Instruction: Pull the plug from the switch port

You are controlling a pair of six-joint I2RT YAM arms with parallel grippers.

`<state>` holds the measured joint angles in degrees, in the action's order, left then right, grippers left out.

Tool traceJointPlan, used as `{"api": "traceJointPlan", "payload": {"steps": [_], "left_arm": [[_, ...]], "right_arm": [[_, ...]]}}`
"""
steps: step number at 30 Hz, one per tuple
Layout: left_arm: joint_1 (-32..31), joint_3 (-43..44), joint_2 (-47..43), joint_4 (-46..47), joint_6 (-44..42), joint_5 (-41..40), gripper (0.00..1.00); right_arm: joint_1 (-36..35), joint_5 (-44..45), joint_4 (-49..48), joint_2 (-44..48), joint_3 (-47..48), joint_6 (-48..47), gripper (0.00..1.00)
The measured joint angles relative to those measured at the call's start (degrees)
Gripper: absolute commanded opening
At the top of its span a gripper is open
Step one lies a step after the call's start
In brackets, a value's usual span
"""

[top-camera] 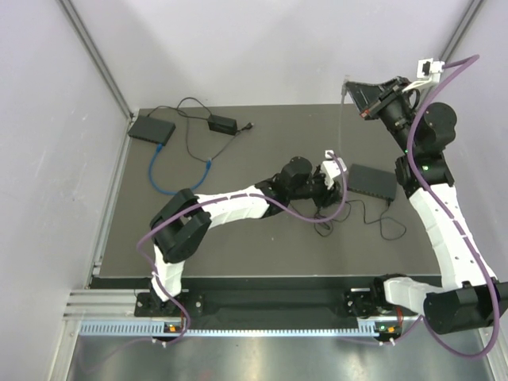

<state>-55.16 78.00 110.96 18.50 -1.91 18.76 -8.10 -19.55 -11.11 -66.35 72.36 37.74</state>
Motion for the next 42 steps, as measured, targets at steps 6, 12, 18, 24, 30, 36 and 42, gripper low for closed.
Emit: {"api": "traceJointPlan", "payload": {"steps": [6, 12, 18, 24, 30, 36, 42], "left_arm": [[0.74, 0.15, 5.42, -1.11, -3.39, 4.44, 0.62], [3.17, -0.11, 7.82, -3.02, -7.10, 6.36, 0.65], [3.34, -0.46, 7.82, -0.96, -10.25, 6.56, 0.66], [3.26, -1.20, 9.09, 3.41, -11.54, 8.00, 0.59], [3.26, -0.83, 13.11, 4.15, -11.54, 10.25, 0.29], [3.26, -0.83, 14.16, 5.55, -10.49, 7.19, 0.00], [3.23, -0.83, 13.55, 5.51, -9.11, 4.85, 0.00]], "right_arm": [[0.02, 0.00, 2.80, 1.16, 2.91, 0.92, 0.00], [0.26, -0.24, 4.83, 3.13, 8.61, 1.99, 0.00], [1.05, -2.38, 3.87, 4.02, 9.01, 5.90, 0.00], [1.16, -3.80, 3.85, 3.96, 9.01, 8.07, 0.00], [1.60, -4.33, 3.65, 3.96, 9.03, 9.33, 0.00], [2.01, -4.57, 3.43, 3.96, 9.03, 10.10, 0.00], [2.29, -4.59, 3.45, 3.98, 9.01, 9.11, 0.00]]}}
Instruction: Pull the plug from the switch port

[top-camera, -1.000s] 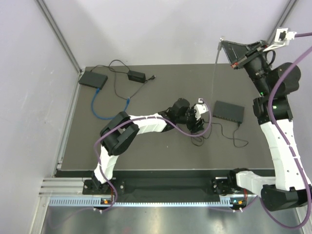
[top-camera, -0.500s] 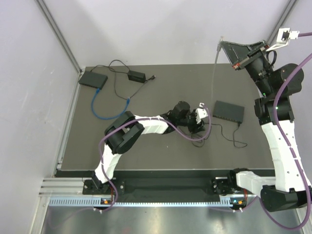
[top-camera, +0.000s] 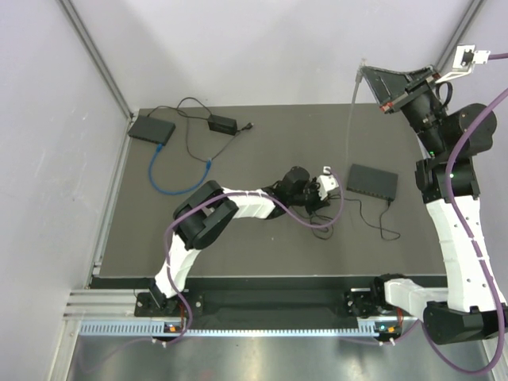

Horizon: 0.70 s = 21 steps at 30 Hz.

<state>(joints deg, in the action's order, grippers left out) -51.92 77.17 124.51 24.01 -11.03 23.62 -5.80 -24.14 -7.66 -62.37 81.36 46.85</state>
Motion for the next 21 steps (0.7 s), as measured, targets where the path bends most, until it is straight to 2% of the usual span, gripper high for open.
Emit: {"api": "traceJointPlan", "payload": {"steps": [9, 14, 16, 17, 19, 20, 21], "left_arm": [[-2.12, -2.91, -10.62, -2.03, 2.43, -0.96, 0.00], [-3.58, -2.95, -12.37, -2.27, 4.72, -0.37, 0.01], [-3.74, -3.28, -11.58, -2.21, 6.16, -0.31, 0.12], [-3.74, -3.41, -11.04, -2.19, 6.62, -0.39, 0.26], [-3.69, -3.65, -9.53, -2.19, 7.80, -0.81, 0.33], [-3.69, -3.85, -8.72, -2.27, 8.24, -1.62, 0.44], [-3.69, -4.22, -8.17, -2.36, 8.41, -2.36, 0.47]], "right_arm": [[0.00, 0.94, -6.03, 1.73, -9.18, -4.28, 0.00], [-0.02, 5.66, -13.81, 1.73, -16.09, -5.14, 0.00], [-0.02, 8.33, -14.86, 1.57, -17.22, -5.57, 0.00], [0.00, 9.75, -15.43, 1.31, -17.22, -5.73, 0.00], [0.00, 11.89, -16.90, 0.70, -17.16, -5.77, 0.00], [0.00, 12.66, -17.38, 0.26, -16.92, -5.70, 0.00], [0.00, 13.22, -17.68, -0.37, -16.52, -5.53, 0.00]]}}
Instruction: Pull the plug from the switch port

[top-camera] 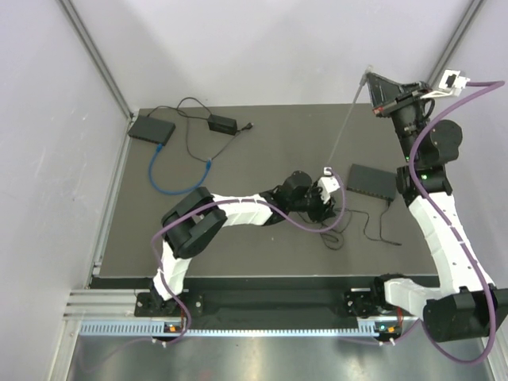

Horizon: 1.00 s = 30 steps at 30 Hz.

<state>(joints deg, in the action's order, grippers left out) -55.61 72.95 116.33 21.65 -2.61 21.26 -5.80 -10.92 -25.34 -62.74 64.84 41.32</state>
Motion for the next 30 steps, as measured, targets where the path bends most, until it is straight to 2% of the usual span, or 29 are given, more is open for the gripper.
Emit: {"api": "traceJointPlan", "payload": {"steps": [5, 6, 10, 18, 23, 30], "left_arm": [[0.09, -0.02, 0.26, -2.14, 0.63, -4.92, 0.53], [0.15, 0.52, 0.20, -3.08, 0.50, -6.12, 0.59], [0.44, 1.25, -2.40, -6.67, 0.09, -9.38, 0.60], [0.96, 1.22, -19.04, -9.92, 1.55, -16.94, 0.59], [1.09, 1.22, -29.66, -10.80, 3.96, -24.41, 0.59], [1.60, 0.63, -37.88, -18.56, 8.76, -33.22, 0.59]], "right_arm": [[0.00, 1.40, 0.28, -3.04, 0.96, 2.73, 0.00], [0.00, 1.51, 0.72, -3.28, 0.96, 3.23, 0.00], [0.00, 2.40, 2.29, -3.37, 0.96, 4.92, 0.00], [0.04, 2.21, 6.99, -3.43, 7.74, 8.85, 0.00], [0.02, 0.09, 9.57, -3.32, 10.36, 14.10, 0.00], [-2.27, -2.40, 21.29, -3.28, 10.23, 19.37, 0.00]]}}
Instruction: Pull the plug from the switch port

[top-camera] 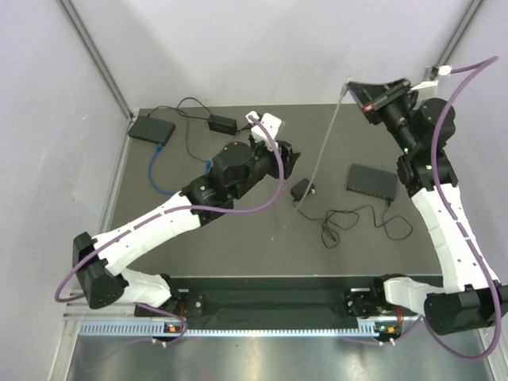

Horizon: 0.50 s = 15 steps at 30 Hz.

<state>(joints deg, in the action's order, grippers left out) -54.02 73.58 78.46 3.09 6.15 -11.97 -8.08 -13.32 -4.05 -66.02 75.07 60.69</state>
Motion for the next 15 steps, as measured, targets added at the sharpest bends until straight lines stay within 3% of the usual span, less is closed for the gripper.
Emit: {"api": "traceJointPlan", "payload": {"steps": [6, 15], "left_arm": [[0.00, -0.55, -4.48, -4.68, 1.62, -1.09, 0.59], [0.00, -2.89, -5.84, -7.91, 3.41, -1.07, 0.59]], "right_arm": [[-4.50, -0.66, 11.10, -4.09, 0.87, 1.01, 0.00], [-15.72, 9.60, 11.85, -15.93, -1.57, 1.73, 0.00]]}}
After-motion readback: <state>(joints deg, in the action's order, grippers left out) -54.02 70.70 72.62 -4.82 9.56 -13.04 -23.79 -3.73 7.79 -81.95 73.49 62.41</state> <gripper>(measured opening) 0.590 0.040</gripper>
